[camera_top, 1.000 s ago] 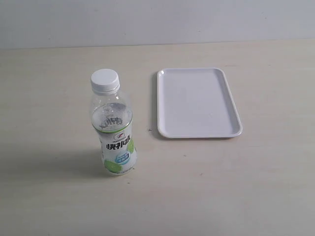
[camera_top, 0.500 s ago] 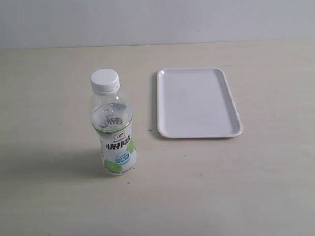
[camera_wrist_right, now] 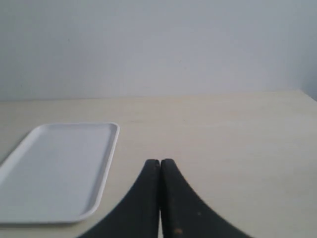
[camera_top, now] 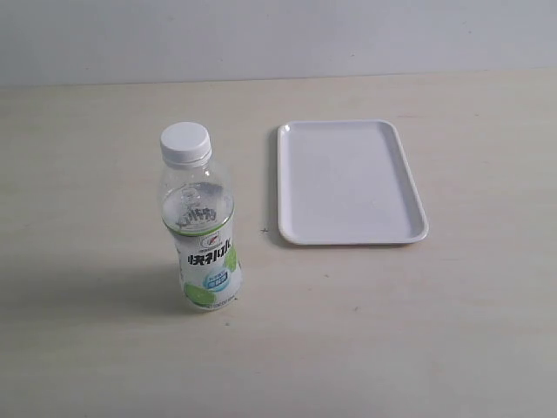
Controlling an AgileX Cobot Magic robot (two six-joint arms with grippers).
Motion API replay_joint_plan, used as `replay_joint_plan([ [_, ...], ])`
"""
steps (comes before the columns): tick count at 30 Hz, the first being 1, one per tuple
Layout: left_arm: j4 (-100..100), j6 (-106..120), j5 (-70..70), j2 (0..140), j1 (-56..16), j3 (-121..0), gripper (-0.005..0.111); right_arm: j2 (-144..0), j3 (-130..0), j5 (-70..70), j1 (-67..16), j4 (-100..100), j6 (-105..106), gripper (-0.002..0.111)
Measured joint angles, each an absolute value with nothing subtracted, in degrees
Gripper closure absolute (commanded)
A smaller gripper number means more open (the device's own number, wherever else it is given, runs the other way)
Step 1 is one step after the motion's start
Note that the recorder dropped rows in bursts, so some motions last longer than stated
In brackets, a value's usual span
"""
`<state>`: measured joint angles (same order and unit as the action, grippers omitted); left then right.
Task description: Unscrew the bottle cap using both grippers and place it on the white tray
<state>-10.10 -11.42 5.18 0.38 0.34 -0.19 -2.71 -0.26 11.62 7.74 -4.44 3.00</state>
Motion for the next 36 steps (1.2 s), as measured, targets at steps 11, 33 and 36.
replay_joint_plan([
  [11,4.6,-25.5,-31.3,11.9,-0.9,-7.4,0.107,-2.7,-0.3,-1.8,7.7,-4.5,-2.3,0.108],
  [33,63.7,-42.5,-52.3,70.1,-1.0,-16.0,0.048,-2.7,-0.3,-0.7,7.7,-4.5,-10.6,0.108],
  [36,65.9,-42.2,-53.5,73.0,-1.0,-15.9,0.019,-2.7,-0.3,-0.6,7.7,-4.5,-10.6,0.108],
])
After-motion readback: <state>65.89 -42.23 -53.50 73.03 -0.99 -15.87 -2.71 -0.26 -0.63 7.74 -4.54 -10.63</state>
